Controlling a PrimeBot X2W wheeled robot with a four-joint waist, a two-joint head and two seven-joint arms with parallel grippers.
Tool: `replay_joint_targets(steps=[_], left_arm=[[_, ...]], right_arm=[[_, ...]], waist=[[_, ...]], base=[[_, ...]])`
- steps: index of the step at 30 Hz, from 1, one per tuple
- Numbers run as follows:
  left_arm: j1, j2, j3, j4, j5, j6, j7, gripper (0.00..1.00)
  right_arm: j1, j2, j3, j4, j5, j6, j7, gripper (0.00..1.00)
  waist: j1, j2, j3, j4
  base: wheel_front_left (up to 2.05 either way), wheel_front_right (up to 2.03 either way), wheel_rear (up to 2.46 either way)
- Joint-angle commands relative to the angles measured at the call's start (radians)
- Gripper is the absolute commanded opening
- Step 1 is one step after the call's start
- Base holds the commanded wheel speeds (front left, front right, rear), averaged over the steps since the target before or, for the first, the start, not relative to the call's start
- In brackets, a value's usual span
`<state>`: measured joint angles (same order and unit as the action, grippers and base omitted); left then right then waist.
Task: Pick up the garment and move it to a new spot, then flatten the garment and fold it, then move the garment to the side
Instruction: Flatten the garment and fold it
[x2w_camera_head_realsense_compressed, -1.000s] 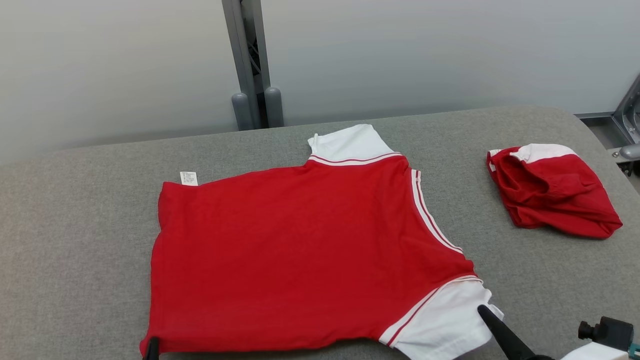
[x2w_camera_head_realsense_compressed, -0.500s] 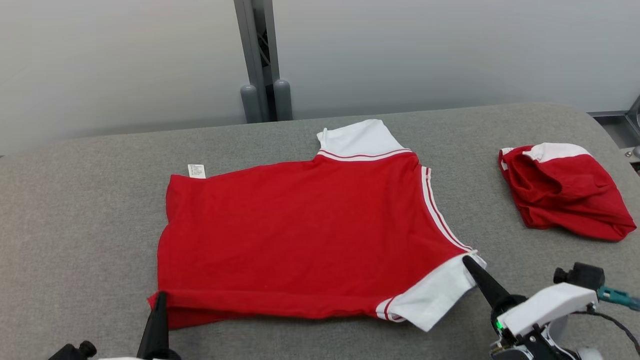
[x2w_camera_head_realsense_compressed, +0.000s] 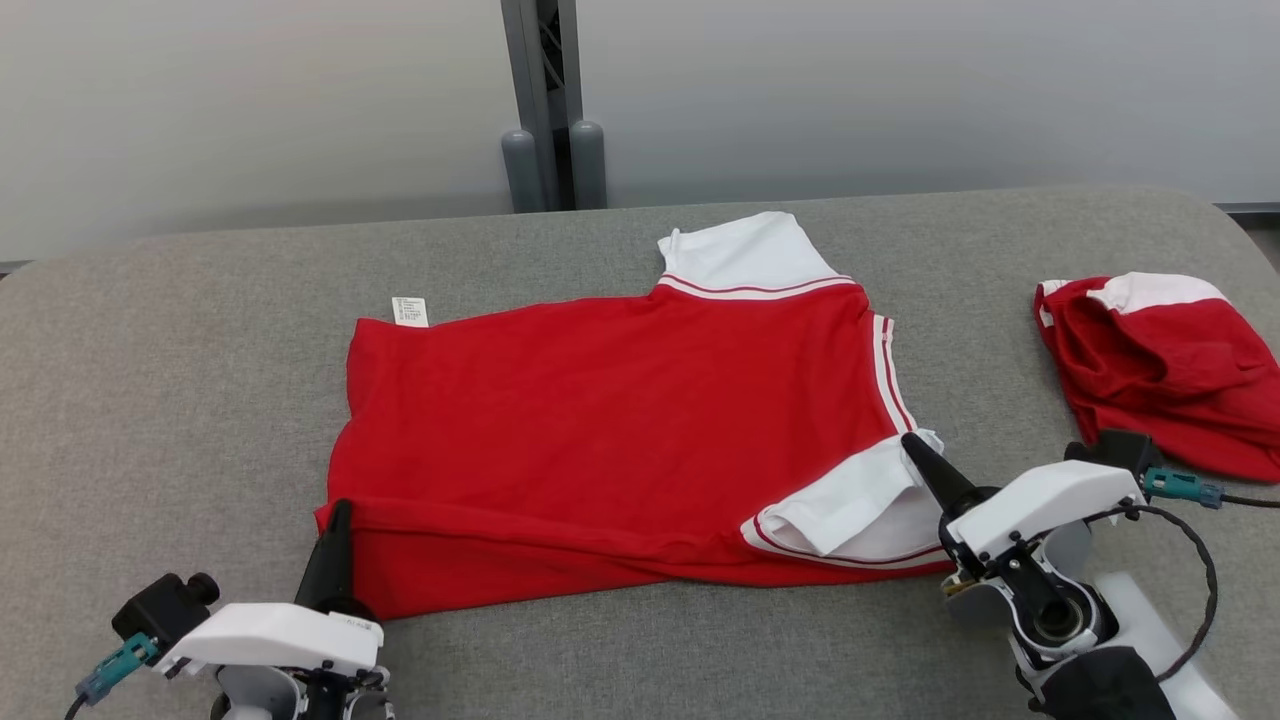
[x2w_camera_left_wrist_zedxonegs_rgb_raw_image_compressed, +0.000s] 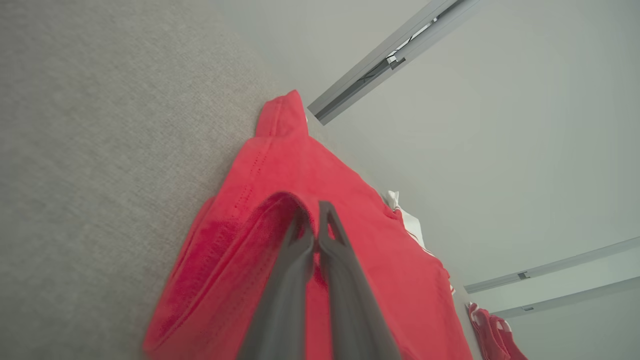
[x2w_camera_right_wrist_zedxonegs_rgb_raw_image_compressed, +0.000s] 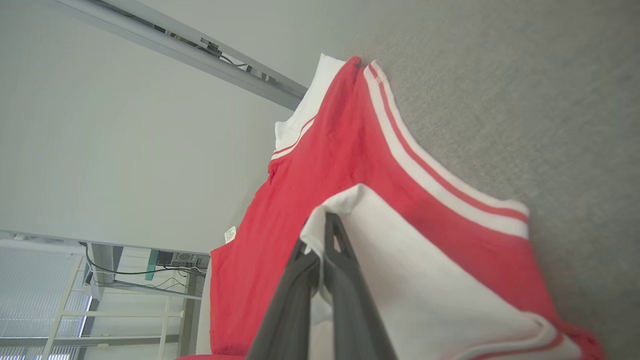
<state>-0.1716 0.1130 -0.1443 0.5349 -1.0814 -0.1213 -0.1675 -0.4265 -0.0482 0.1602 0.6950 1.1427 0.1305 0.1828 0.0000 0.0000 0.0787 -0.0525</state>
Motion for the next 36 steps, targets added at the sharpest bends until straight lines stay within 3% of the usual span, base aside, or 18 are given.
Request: replay_joint_targets(steps=[1, 14, 15, 16, 17, 18, 19, 21, 22, 23, 36], left_arm=[[-0.034, 0.008, -0.007, 0.023, 0.008, -0.006, 0.001, 0.00], [-0.170, 0.018, -0.104, 0.177, 0.028, -0.010, -0.017, 0.00], [-0.177, 0.020, -0.112, 0.182, 0.028, -0.010, -0.018, 0.00], [-0.177, 0.020, -0.112, 0.182, 0.028, -0.010, -0.018, 0.00], [-0.184, 0.022, -0.117, 0.189, 0.025, -0.010, -0.021, 0.00], [-0.190, 0.025, -0.120, 0.196, 0.022, -0.009, -0.024, 0.11], [-0.195, 0.028, -0.123, 0.204, 0.022, -0.009, -0.027, 0.20], [-0.204, 0.033, -0.133, 0.222, 0.028, -0.009, -0.033, 0.42], [-0.208, 0.033, -0.138, 0.228, 0.030, -0.009, -0.036, 0.84], [-0.212, 0.034, -0.141, 0.233, 0.029, -0.009, -0.039, 1.00], [-0.201, 0.071, -0.168, 0.223, 0.039, -0.009, -0.081, 1.00]], right_arm=[[-0.035, -0.006, 0.009, 0.038, 0.006, 0.000, -0.014, 0.00], [-0.254, -0.006, 0.132, 0.335, 0.042, 0.000, -0.077, 0.00], [-0.266, -0.006, 0.141, 0.353, 0.049, 0.000, -0.077, 0.17], [-0.266, -0.006, 0.141, 0.353, 0.049, 0.000, -0.077, 0.17], [-0.279, -0.006, 0.153, 0.372, 0.057, 0.000, -0.070, 0.39], [-0.294, -0.006, 0.163, 0.383, 0.066, 0.000, -0.074, 0.85], [-0.308, -0.006, 0.174, 0.395, 0.072, 0.000, -0.081, 1.00], [-0.329, -0.006, 0.195, 0.416, 0.089, 0.000, -0.087, 1.00], [-0.338, -0.005, 0.205, 0.426, 0.098, 0.000, -0.091, 1.00], [-0.347, -0.005, 0.216, 0.433, 0.105, 0.000, -0.092, 1.00], [-0.407, -0.006, 0.310, 0.368, 0.150, 0.000, -0.248, 1.00]], waist=[[0.0000, 0.0000, 0.008, 0.002], [0.0000, 0.0000, 0.029, 0.000], [0.0000, 0.0000, 0.029, 0.000], [0.0000, 0.0000, 0.029, 0.000], [0.0000, 0.0000, 0.030, 0.000], [0.0000, 0.0000, 0.030, 0.000], [0.0000, 0.0000, 0.030, 0.001], [0.0000, 0.0000, 0.031, 0.002], [0.0000, 0.0000, 0.032, 0.002], [0.0000, 0.0000, 0.032, 0.004], [0.0000, 0.0000, 0.035, 0.006]], base=[[0.00, 0.00, 0.00], [0.00, 0.00, 0.00], [0.00, 0.00, 0.00], [0.00, 0.00, 0.00], [0.00, 0.00, 0.00], [0.00, 0.00, 0.00], [0.00, 0.00, 0.00], [0.00, 0.00, 0.00], [0.00, 0.00, 0.00], [0.00, 0.00, 0.00], [0.00, 0.00, 0.00]])
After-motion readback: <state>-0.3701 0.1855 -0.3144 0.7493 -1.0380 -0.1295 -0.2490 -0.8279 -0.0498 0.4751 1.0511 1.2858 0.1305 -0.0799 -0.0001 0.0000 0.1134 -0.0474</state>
